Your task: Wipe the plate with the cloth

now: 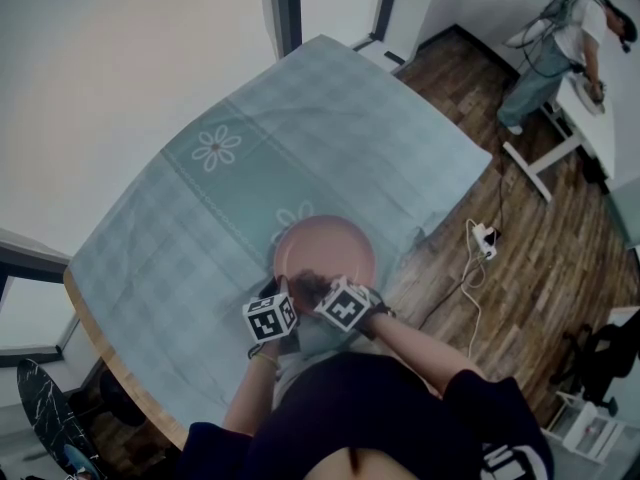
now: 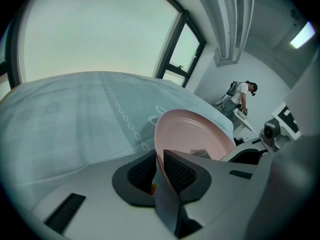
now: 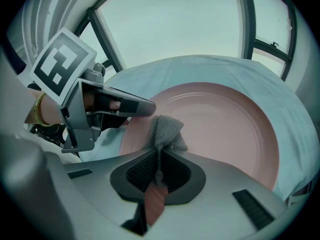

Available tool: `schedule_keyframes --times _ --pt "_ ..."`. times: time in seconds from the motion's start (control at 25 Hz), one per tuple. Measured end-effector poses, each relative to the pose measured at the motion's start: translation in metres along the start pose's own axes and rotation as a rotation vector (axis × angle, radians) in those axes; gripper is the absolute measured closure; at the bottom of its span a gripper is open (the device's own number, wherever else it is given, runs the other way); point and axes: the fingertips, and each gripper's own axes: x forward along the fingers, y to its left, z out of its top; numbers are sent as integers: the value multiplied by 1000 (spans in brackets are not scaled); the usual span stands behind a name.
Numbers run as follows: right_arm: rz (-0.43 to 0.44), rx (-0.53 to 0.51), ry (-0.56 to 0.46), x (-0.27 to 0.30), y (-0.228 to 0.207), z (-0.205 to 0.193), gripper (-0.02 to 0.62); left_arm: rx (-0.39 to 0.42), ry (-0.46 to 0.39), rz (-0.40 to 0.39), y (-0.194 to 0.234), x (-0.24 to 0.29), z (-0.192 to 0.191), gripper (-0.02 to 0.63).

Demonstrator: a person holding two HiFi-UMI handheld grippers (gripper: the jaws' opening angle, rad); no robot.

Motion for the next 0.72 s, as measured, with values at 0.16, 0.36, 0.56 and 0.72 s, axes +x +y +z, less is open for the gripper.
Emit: schedule_keyframes --times 0.16,0.36,0.56,0.72 --pt "3 10 -18 -6 3 2 563 0 2 -1 0 -1 0 548" --pt "-19 19 -63 -19 -7 10 563 1 1 0 0 0 1 546" --pt "-91 48 -84 -35 -39 14 563 1 2 -3 0 0 0 547" --pt "-150 72 -87 -47 -67 14 563 2 2 -4 0 0 0 546"
